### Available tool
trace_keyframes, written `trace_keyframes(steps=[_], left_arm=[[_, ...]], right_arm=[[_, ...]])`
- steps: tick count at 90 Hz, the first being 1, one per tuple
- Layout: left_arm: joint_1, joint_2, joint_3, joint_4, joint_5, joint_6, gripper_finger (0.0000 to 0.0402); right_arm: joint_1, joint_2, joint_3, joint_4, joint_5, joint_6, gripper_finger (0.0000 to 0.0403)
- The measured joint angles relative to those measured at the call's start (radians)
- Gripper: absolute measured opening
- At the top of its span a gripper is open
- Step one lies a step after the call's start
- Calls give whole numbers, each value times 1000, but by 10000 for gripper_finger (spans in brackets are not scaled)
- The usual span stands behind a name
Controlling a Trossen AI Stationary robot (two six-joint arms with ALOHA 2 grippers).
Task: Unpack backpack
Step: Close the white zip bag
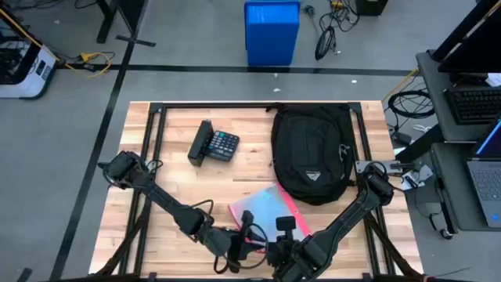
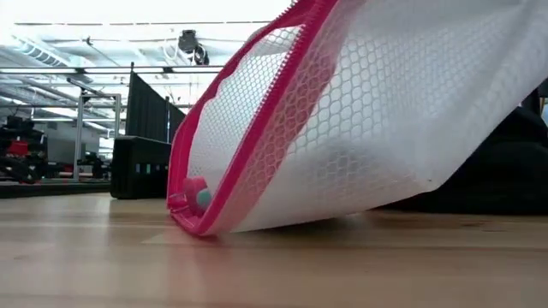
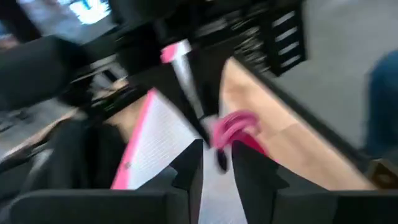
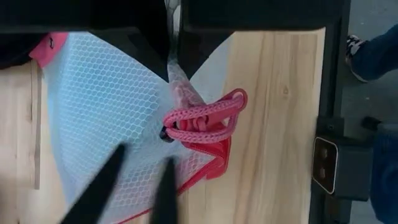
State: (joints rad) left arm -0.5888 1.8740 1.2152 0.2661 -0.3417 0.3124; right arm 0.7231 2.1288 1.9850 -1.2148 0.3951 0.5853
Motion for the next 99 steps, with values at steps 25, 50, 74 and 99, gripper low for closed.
trace_keyframes(steps=[25, 50, 74, 99], left_arm=[[44, 2, 0, 0, 227, -18, 98], [61, 3, 0, 2, 234, -18, 99], [75, 3, 0, -18, 234, -20, 99], [115, 5, 0, -18, 377, -143, 99]], right_arm=[[-1, 0, 0, 0, 0, -24, 0], [-1, 1, 0, 1, 1, -51, 0], [-1, 1, 0, 3, 1, -52, 0], [-1, 1, -1, 4, 2, -64, 0]])
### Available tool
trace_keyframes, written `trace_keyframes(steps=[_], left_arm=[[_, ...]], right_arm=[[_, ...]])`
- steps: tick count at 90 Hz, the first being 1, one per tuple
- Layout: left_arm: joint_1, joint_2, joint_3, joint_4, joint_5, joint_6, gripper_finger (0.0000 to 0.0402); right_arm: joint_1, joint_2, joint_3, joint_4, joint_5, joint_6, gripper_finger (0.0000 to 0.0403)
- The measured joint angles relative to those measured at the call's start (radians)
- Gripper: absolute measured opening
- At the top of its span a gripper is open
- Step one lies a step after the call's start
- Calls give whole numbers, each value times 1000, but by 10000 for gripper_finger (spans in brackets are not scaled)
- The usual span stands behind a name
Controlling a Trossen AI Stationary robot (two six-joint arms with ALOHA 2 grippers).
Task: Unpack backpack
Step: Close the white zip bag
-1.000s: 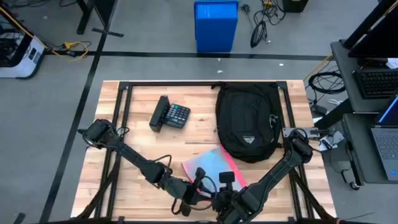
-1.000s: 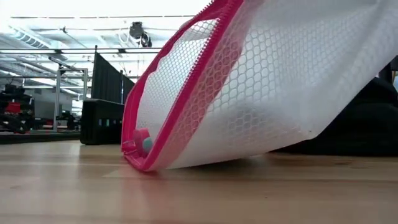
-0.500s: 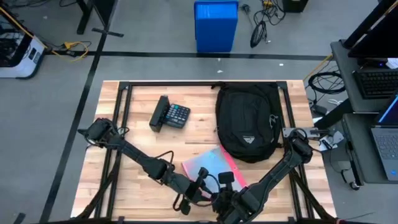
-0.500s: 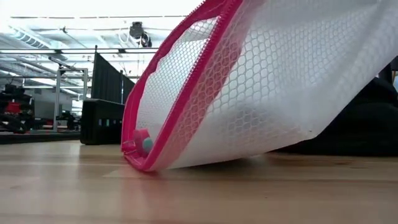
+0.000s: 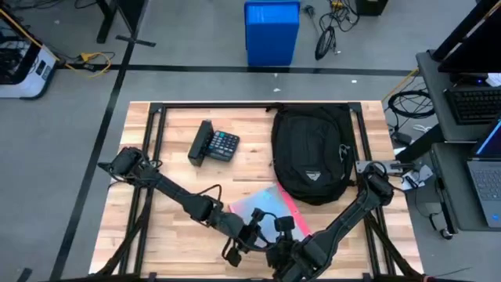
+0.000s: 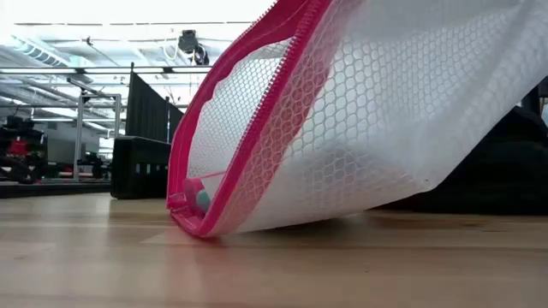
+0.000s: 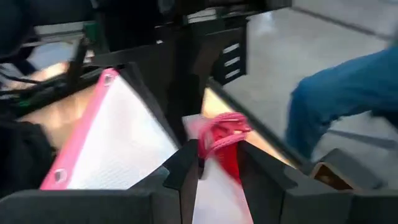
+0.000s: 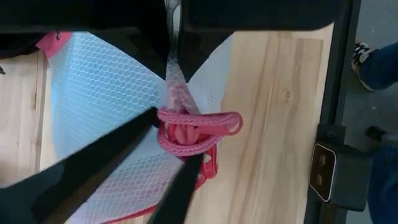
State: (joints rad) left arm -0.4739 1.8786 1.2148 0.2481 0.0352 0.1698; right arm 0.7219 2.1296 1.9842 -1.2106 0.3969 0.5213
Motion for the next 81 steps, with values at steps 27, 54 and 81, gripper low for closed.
trace_keyframes(steps=[27, 54, 81], left_arm=[[16, 0, 0, 19, 80, -60, 99], [16, 0, 0, 27, 82, -59, 99], [4, 0, 0, 31, 81, 7, 67]], right_arm=[[0, 0, 0, 6, 0, -10, 0], [0, 0, 0, 6, 25, -14, 0], [0, 0, 0, 6, 26, -13, 0]])
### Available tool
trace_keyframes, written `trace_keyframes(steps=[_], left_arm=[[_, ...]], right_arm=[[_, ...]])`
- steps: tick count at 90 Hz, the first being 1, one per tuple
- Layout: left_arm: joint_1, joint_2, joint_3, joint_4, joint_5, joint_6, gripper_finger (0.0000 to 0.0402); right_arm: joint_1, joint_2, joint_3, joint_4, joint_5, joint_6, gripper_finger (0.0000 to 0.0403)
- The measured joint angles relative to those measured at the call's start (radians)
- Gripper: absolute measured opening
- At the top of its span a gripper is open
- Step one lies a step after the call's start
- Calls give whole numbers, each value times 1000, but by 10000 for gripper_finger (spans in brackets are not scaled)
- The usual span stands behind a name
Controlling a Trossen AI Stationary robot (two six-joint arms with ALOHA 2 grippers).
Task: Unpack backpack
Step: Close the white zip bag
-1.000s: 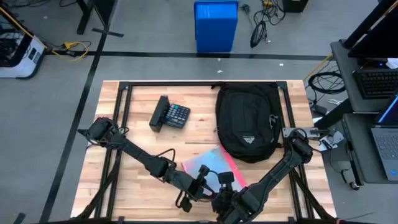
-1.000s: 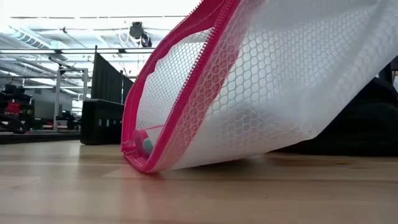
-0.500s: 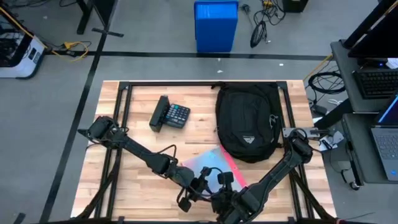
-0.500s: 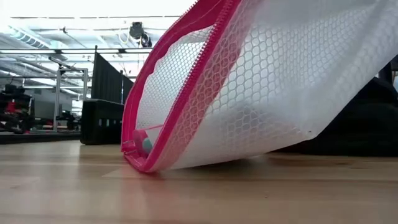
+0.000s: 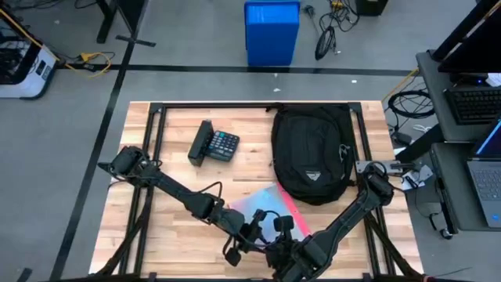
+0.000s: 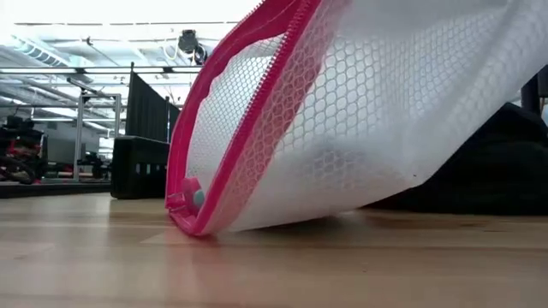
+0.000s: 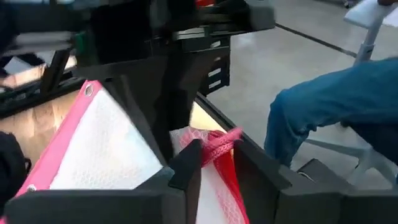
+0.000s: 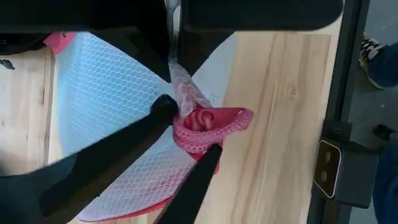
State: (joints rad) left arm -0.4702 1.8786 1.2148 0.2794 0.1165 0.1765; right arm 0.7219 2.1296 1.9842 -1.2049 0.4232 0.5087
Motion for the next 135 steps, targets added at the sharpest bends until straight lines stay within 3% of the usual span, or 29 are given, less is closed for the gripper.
trace_keyframes(steps=[14, 53, 75, 100, 116, 135], left_arm=[[-24, 0, 0, 38, 5, 58, 7], [-73, -16, 0, 38, -7, -9, 0], [-92, -16, 0, -114, -195, -147, 0], [-99, -16, 0, -159, -235, -171, 0], [-100, -16, 0, -160, -239, -170, 0], [-100, -16, 0, -162, -254, -169, 0]], right_arm=[[0, 0, 0, -1, 1, 3, 0], [-1, 0, 0, -47, 2, 55, 0], [-3, 0, 0, -45, 1, 55, 0], [-2, 0, 0, -42, 1, 79, 1], [2, 0, 0, -42, 14, 82, 26], [4, 0, 0, -40, 22, 82, 85]])
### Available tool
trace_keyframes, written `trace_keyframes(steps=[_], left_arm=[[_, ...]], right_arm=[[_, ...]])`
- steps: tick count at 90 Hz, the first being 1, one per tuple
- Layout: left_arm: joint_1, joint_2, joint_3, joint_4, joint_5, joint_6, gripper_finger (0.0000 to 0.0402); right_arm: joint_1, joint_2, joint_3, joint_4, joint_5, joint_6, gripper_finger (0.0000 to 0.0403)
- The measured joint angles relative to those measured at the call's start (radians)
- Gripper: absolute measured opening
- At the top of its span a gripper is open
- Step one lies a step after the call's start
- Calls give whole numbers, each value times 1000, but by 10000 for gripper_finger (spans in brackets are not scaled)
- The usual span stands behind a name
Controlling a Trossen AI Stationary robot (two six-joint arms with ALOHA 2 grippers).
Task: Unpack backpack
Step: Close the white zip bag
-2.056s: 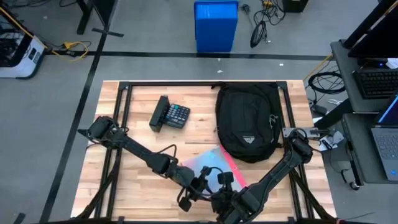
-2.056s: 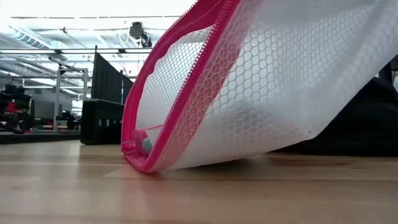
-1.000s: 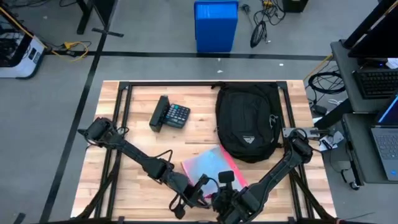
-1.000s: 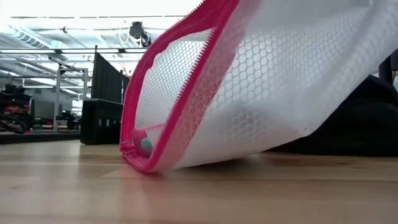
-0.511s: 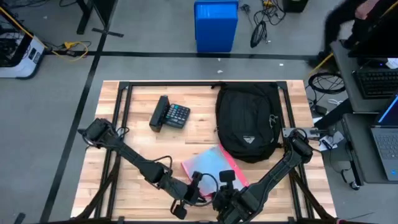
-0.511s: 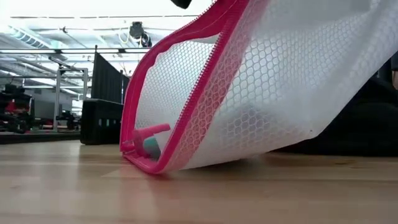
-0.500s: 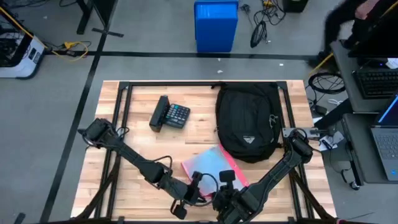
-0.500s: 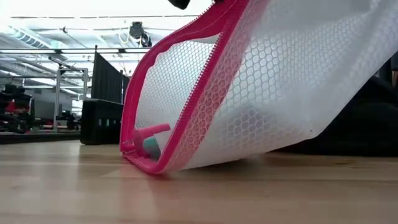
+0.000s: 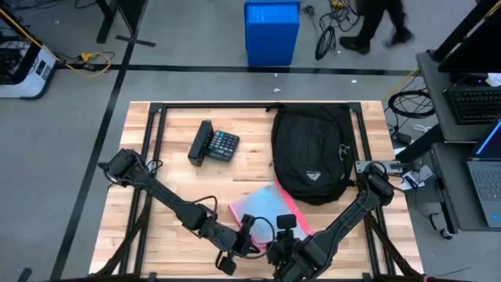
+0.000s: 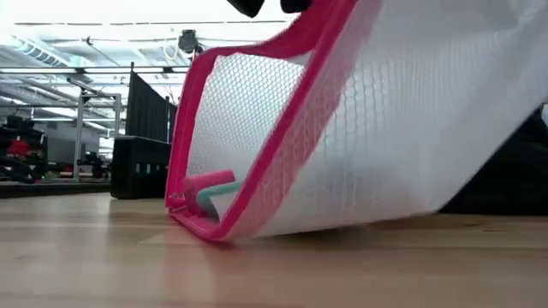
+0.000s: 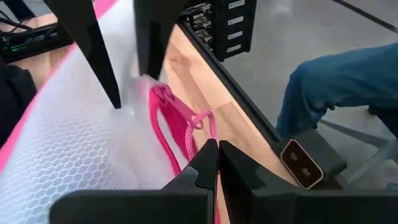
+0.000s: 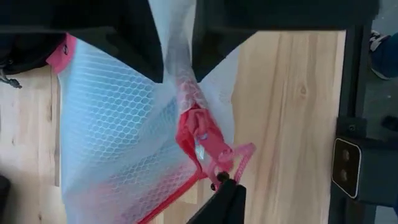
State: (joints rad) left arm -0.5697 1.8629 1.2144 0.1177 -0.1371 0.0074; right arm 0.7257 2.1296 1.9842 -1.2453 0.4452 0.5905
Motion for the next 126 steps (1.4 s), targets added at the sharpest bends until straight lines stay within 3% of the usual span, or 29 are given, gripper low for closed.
trace_keyframes(steps=[22, 41, 126], left_arm=[[9, 0, 0, 0, -21, 25, 0], [27, -2, 0, 3, -22, 26, 0], [29, -2, 0, 8, -21, 29, 0]], right_arm=[[8, -5, 0, 32, 2, -22, 157], [19, -3, 0, 123, 2, -28, 186], [51, 31, 0, 156, -1, 96, 175]])
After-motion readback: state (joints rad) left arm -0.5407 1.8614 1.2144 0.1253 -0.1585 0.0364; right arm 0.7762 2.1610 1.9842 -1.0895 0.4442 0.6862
